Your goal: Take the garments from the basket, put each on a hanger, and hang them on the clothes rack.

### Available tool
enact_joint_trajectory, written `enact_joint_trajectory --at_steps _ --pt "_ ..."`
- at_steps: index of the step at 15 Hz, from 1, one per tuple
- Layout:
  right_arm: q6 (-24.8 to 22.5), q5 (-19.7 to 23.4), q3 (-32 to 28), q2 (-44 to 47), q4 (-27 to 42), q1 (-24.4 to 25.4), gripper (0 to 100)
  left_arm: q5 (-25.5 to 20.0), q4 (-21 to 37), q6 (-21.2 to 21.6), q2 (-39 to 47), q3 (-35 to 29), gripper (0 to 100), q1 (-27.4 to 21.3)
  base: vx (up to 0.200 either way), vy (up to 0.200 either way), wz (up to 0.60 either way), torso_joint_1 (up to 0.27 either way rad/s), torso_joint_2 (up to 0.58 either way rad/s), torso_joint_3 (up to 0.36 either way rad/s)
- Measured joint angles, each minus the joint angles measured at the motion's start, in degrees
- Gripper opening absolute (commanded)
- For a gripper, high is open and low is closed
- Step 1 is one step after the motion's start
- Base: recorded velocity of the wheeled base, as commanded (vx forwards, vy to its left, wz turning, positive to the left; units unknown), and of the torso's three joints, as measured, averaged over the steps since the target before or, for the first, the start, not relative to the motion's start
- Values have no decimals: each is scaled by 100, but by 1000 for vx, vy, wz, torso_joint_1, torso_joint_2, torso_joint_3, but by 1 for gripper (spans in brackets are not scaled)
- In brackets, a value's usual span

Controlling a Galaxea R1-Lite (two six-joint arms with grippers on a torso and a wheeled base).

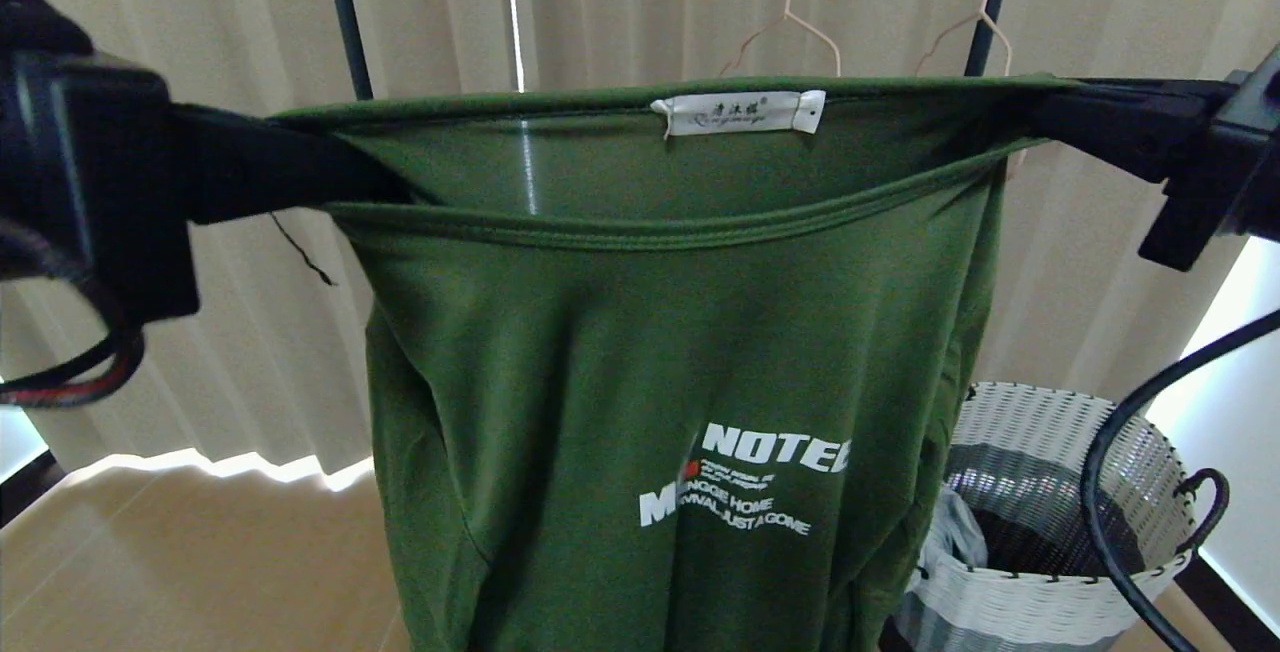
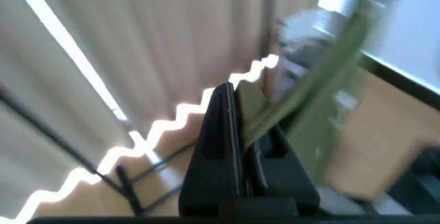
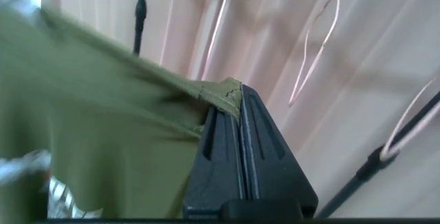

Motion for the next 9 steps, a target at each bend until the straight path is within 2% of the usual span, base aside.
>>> enact_joint_trajectory --at_steps 3,9 --pt "0 16 -296 461 -148 -107 0 -2 -13 27 -452 361 0 -697 0 0 0 0 0 0" --pt "0 24 -528 873 -158 -135 0 -9 -35 24 -723 488 0 -879 0 0 0 0 0 0"
